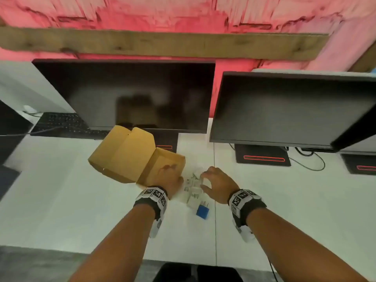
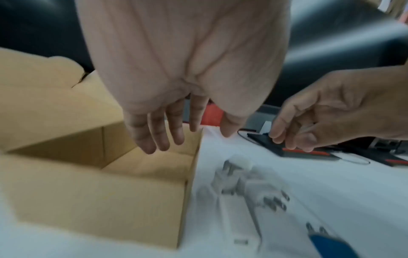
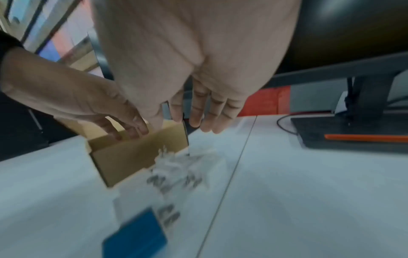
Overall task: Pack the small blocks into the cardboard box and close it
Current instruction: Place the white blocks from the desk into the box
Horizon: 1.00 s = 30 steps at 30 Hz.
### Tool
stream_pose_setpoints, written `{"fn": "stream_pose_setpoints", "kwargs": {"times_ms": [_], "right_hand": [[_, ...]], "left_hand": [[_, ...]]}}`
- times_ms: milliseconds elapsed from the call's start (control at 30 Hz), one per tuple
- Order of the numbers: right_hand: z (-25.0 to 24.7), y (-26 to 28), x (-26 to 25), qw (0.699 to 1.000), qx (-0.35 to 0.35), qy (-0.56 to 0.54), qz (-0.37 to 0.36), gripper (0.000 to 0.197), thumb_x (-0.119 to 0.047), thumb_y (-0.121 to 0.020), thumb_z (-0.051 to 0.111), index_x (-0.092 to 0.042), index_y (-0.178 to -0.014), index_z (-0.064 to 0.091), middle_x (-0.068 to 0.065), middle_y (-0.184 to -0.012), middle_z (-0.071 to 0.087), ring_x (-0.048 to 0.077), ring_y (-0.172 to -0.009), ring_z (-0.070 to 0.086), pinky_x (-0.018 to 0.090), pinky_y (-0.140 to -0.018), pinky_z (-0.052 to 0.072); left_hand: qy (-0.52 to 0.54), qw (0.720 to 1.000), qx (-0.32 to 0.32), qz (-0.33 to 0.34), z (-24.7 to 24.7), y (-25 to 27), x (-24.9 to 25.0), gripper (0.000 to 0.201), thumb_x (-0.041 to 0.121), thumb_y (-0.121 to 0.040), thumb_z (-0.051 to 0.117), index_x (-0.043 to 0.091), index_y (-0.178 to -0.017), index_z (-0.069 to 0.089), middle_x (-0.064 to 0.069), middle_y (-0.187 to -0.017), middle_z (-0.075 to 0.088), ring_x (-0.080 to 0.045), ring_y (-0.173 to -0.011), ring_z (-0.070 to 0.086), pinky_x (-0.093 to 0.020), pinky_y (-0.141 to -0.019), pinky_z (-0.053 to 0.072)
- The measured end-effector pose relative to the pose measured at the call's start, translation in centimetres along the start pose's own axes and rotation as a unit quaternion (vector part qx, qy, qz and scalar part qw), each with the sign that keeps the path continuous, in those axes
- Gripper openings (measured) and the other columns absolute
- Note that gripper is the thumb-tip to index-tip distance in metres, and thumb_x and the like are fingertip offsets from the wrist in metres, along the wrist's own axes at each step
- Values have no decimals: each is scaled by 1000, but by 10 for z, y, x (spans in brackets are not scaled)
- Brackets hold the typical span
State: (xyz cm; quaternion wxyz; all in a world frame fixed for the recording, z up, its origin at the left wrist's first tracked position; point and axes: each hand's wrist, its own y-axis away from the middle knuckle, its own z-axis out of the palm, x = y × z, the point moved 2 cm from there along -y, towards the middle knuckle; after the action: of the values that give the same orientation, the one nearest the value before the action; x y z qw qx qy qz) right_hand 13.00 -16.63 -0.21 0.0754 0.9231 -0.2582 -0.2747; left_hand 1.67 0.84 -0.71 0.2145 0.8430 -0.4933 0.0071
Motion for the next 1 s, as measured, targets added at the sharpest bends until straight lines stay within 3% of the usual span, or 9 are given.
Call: {"fn": "stream_pose_setpoints", "kwargs": {"times_ms": [100, 200, 400, 533, 600, 700, 833, 1000], "right_hand": [[23, 5, 3, 999, -46, -1, 11, 44, -42, -97, 54, -21, -136, 55, 4, -130, 51, 23, -122, 46, 41, -100, 47], [43, 5, -2, 998, -61, 5, 9, 42, -42, -97, 53, -24, -135, 54, 6, -128, 50, 25, -119, 48, 43, -95, 50], [61, -11, -8, 998, -32, 3, 54, 31, -44, -95, 52, -23, -118, 56, 8, -117, 49, 28, -99, 59, 43, -82, 56], [65, -18, -7, 997, -7, 11, 82, 39, -39, -94, 56, -23, -129, 50, 9, -115, 47, 32, -90, 63, 39, -74, 54], [63, -20, -7, 996, 0, 10, 89, 41, -40, -94, 56, -26, -132, 49, 9, -114, 47, 33, -88, 64, 39, -73, 55], [59, -22, -8, 995, 4, 2, 101, 35, -37, -93, 59, -21, -125, 55, 9, -111, 47, 33, -86, 65, 37, -73, 54], [50, -18, -1, 988, 21, -63, 141, 36, -29, -85, 67, -17, -118, 60, 8, -109, 50, 30, -90, 62, 38, -80, 55], [39, -1, 13, 972, 118, -125, 162, 15, -17, -74, 70, -14, -84, 60, 3, -84, 55, 7, -61, 48, 12, -55, 33]], "left_hand": [[54, 994, -76, -60, 28, 6, -10, 50, 34, -105, 47, 10, -148, 44, -18, -136, 63, -38, -123, 60, -46, -102, 50], [79, 990, -83, -77, 46, 13, -14, 52, 28, -106, 44, 14, -155, 37, -21, -137, 63, -41, -126, 59, -51, -103, 52], [71, 989, -88, -95, 55, 17, -9, 47, 33, -107, 40, 21, -152, 46, -17, -141, 64, -42, -130, 59, -52, -106, 52], [82, 986, -103, -101, 58, 17, -6, 43, 33, -104, 43, 23, -144, 53, -18, -138, 63, -42, -126, 60, -50, -104, 54], [91, 986, -106, -93, 59, 18, -5, 41, 28, -103, 45, 24, -142, 56, -17, -133, 64, -42, -122, 62, -48, -100, 55], [93, 988, -99, -71, 55, 20, -5, 39, 23, -102, 48, 23, -139, 59, -15, -126, 69, -40, -116, 65, -44, -94, 56], [95, 986, -128, -39, 48, 22, -10, 36, 24, -99, 52, 23, -133, 63, -10, -120, 71, -37, -111, 68, -45, -95, 58], [81, 984, -156, 1, 43, 25, -14, 28, 22, -95, 58, 22, -121, 68, -6, -114, 73, -33, -104, 70, -45, -92, 60]]}}
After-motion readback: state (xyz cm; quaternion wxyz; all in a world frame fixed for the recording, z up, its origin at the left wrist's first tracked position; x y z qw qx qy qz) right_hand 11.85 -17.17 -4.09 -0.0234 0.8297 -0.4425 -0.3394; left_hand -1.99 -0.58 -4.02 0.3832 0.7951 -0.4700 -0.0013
